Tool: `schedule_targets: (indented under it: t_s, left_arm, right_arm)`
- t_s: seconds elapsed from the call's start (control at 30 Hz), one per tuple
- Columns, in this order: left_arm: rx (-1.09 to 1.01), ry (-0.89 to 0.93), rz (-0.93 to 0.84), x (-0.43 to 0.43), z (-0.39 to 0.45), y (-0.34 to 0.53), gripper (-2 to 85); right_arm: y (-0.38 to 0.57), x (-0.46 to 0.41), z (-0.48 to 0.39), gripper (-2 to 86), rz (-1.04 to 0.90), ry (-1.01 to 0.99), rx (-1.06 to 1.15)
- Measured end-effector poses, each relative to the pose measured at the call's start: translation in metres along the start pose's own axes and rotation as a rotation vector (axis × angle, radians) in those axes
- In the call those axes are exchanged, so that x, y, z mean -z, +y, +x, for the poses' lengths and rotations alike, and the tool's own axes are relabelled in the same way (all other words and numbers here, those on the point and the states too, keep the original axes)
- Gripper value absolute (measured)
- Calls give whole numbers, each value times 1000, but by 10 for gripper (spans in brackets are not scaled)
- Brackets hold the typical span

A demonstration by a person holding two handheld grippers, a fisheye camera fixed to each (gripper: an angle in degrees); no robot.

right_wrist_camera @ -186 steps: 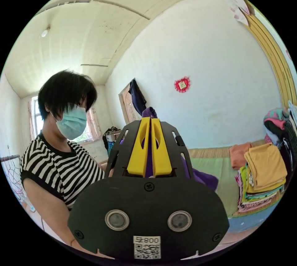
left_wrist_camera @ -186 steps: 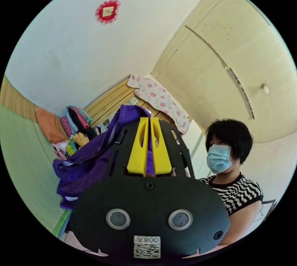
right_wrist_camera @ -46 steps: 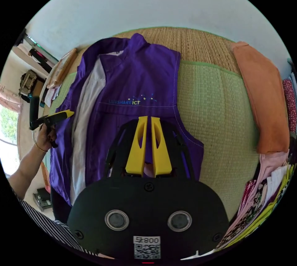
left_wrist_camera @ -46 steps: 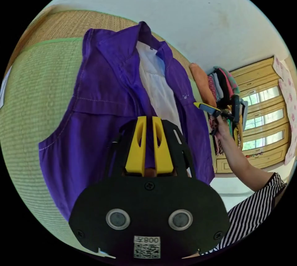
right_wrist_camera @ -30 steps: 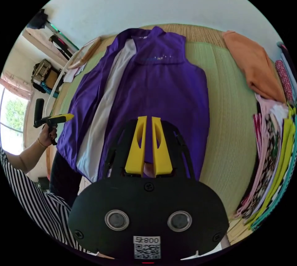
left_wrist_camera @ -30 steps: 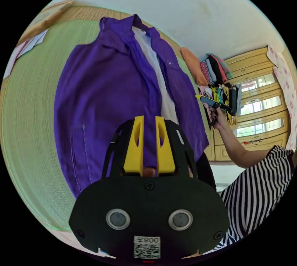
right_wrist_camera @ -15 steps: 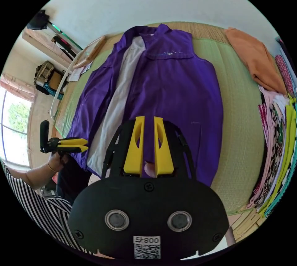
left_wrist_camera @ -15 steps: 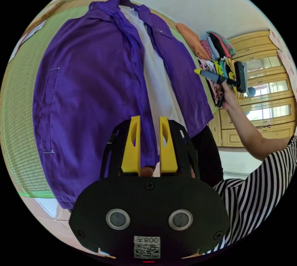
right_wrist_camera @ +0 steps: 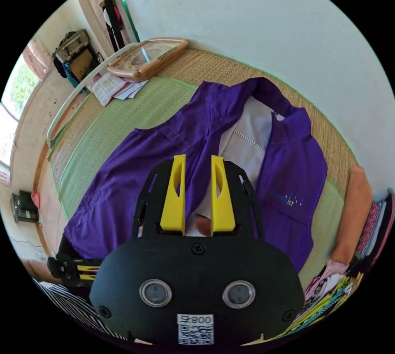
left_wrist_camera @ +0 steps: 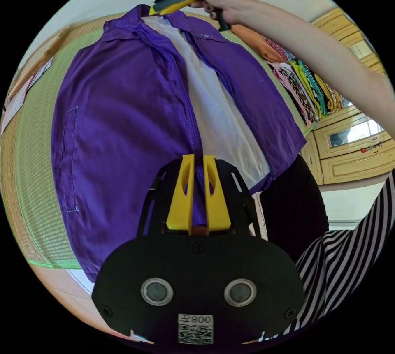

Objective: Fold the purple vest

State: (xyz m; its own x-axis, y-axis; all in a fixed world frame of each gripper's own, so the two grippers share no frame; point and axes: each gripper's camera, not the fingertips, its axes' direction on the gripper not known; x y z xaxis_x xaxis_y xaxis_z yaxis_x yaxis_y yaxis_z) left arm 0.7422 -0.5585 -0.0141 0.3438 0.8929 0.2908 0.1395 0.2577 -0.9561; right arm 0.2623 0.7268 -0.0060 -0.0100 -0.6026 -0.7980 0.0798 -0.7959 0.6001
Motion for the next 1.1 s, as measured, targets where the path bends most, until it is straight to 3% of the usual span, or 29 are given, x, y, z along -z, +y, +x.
schedule_targets:
  t_s: [0.27, 0.43, 0.83, 1.1]
  left_arm:
    - [-1, 105, 32, 31, -9, 16, 37]
    - [3, 147, 58, 53, -8, 21, 32]
    - [-90, 234, 161, 113, 25, 7, 24]
    - [-114, 228, 89, 79, 43, -25, 28]
  right_arm:
    - [-95, -71, -19, 96, -173, 170, 35]
    - [-110, -54, -13, 33, -127, 158, 17]
    - [-129, 38, 40, 6, 20, 44, -2]
    - [-120, -1, 123, 11, -38, -92, -178]
